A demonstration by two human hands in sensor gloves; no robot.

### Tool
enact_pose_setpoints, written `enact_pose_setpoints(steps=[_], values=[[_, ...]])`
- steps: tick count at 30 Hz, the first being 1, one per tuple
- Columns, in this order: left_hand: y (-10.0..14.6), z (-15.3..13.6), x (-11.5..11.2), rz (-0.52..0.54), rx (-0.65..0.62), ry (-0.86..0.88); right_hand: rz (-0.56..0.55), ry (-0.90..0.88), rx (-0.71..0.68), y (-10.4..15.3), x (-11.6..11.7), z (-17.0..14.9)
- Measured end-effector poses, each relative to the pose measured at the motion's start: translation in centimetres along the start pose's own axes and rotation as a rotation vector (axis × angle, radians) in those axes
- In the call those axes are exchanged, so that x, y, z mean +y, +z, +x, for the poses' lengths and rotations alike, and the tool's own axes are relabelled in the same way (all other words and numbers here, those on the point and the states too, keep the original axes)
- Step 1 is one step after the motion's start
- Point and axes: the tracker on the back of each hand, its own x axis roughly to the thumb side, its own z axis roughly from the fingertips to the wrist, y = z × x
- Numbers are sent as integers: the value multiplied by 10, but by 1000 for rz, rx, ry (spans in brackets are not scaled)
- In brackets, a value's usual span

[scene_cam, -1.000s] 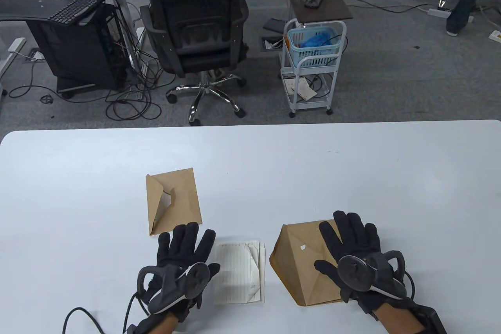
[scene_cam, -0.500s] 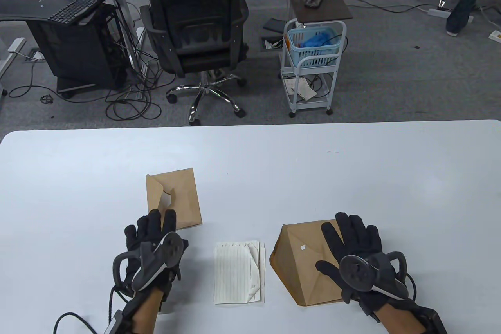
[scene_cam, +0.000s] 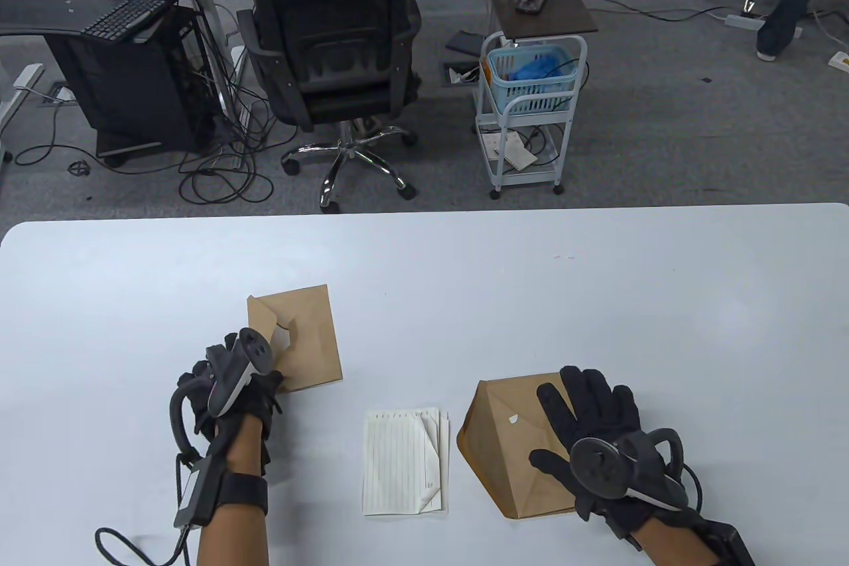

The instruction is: Pull paper from envelopes and stack

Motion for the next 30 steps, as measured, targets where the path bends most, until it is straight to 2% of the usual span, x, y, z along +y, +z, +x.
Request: enact_pose_setpoints(steps=[3, 8, 18, 30], values=[[-6, 4, 1, 40, 23, 3, -6, -4, 0, 0, 0, 0], [-12, 10, 11, 15, 54, -143, -12, -4, -4, 0, 1, 0], [-13, 4, 16, 112, 56, -147, -10, -12, 6, -1, 1, -1], [2, -20, 22, 116, -4, 170, -11, -10, 11, -1, 1, -1]])
